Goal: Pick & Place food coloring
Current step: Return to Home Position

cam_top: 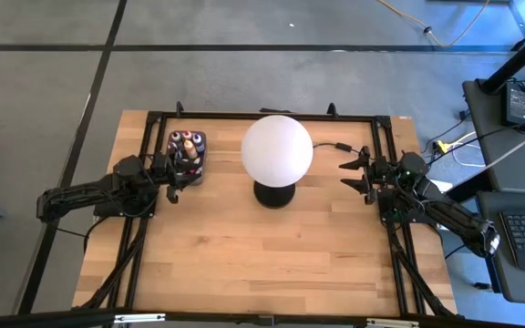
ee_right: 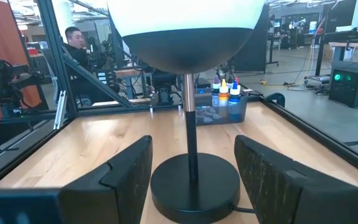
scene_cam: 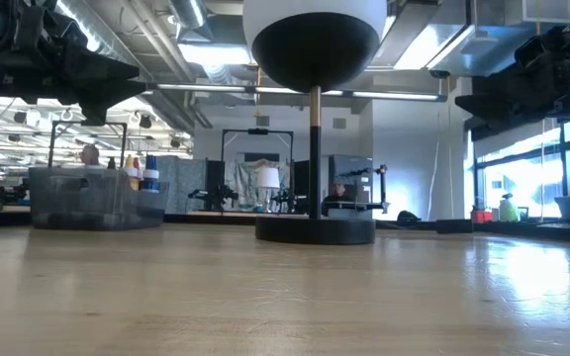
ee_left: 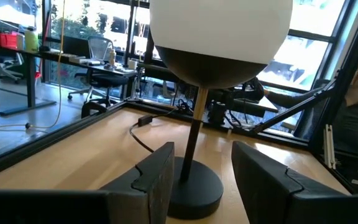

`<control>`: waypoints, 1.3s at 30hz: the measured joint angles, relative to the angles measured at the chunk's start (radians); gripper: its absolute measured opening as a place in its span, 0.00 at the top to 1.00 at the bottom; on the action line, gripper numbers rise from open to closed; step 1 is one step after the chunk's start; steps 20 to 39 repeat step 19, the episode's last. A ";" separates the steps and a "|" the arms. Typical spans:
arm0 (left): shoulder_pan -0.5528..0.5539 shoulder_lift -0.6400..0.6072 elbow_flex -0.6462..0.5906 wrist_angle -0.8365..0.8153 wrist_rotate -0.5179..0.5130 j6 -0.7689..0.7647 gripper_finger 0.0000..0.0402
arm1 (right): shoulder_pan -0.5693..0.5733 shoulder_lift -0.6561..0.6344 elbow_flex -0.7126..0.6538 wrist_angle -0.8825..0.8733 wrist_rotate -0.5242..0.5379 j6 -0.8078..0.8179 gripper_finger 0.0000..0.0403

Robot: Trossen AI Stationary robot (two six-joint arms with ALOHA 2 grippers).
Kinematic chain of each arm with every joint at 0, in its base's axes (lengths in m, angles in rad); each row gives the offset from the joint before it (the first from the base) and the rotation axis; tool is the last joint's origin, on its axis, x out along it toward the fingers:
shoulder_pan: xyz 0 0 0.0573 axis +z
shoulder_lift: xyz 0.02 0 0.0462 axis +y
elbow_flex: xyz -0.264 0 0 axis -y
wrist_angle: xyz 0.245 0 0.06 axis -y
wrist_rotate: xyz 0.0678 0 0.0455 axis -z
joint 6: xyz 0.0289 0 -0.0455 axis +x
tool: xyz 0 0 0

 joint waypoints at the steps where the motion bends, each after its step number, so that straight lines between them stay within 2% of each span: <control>1: 0.000 0.000 0.000 0.000 0.000 0.000 0.61 | 0.000 0.000 0.000 0.000 0.000 0.001 0.43; 39: 0.000 0.000 0.000 0.000 0.000 0.000 0.61 | 0.000 0.000 0.000 0.000 0.000 0.000 0.43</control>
